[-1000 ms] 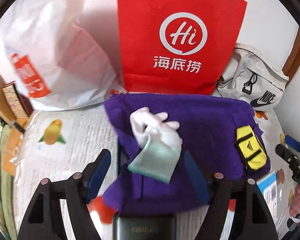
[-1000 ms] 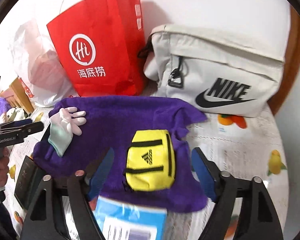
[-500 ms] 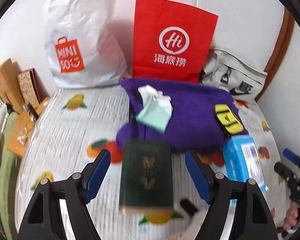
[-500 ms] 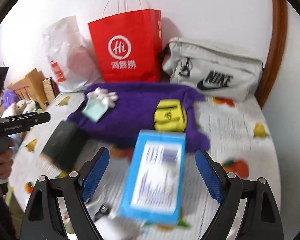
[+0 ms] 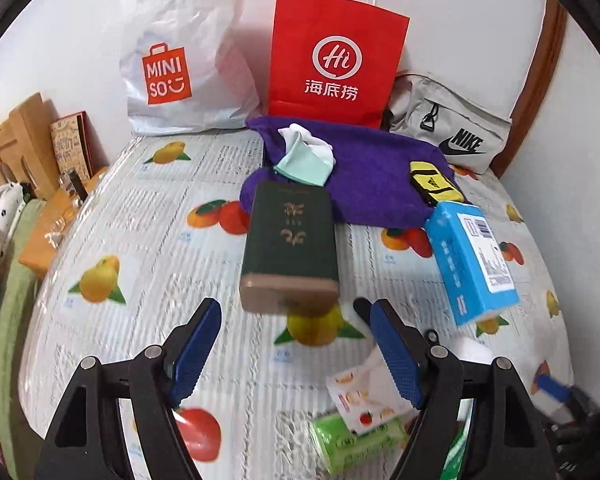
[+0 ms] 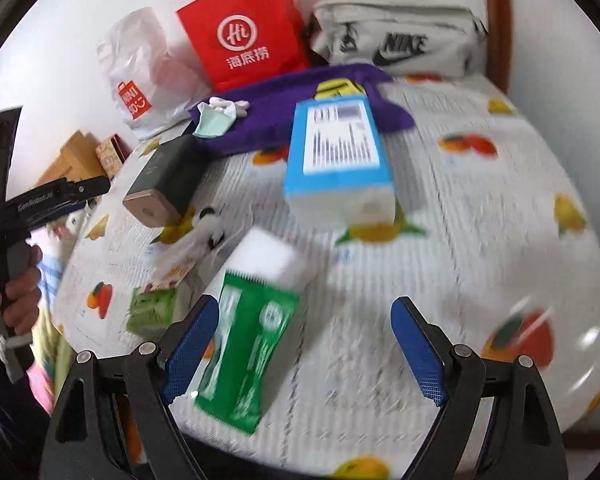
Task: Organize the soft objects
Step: 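Grasp the green sachet with the right tool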
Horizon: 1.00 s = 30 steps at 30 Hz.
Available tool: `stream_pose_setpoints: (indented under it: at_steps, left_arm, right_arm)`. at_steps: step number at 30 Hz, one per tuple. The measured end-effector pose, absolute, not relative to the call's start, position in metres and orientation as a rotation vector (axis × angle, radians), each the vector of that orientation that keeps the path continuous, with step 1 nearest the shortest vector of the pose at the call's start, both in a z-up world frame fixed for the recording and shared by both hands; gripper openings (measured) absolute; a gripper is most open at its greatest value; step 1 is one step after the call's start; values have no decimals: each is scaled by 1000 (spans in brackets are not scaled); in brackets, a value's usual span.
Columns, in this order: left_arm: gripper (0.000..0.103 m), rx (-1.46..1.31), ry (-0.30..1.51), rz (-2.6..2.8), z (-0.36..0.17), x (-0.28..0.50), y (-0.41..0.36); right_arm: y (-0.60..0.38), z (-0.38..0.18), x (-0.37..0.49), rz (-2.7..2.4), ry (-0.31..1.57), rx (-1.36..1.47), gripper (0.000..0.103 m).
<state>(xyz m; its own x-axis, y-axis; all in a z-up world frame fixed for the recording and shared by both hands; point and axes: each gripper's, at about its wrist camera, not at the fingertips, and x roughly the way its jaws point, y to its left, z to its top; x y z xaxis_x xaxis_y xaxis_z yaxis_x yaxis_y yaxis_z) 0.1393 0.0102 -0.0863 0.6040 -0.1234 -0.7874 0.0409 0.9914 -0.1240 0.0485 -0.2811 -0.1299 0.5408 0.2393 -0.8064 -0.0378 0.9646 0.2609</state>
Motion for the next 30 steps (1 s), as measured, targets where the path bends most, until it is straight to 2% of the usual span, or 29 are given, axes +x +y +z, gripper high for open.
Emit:
stream_pose_setpoints:
  at_steps: [16, 18, 19, 20, 23, 26, 30]
  left_arm:
    - [76, -71, 968, -141, -130, 89, 21]
    - [78, -88, 974, -158, -136, 83, 22]
    - [80, -94, 981, -171, -138, 80, 20]
    - [80, -98, 990, -186, -141, 77, 18]
    - [81, -86, 1006, -221, -150, 70, 6]
    - [82, -74, 1030, -251, -158, 67, -6]
    - [83, -73, 1048, -277, -165, 66, -18]
  right_arm:
    - [-238, -177, 36, 175, 1043, 287, 87]
    - [-233, -180, 39, 177, 1044, 280, 86]
    - [-229, -181, 41, 180, 1036, 253, 84]
    - [-227, -182, 42, 174, 1030, 229, 76]
    - [-224, -185, 46, 180, 1029, 188, 44]
    - [-230, -186, 49, 203, 1019, 206, 37]
    - [-233, -178, 52, 220, 964, 174, 35]
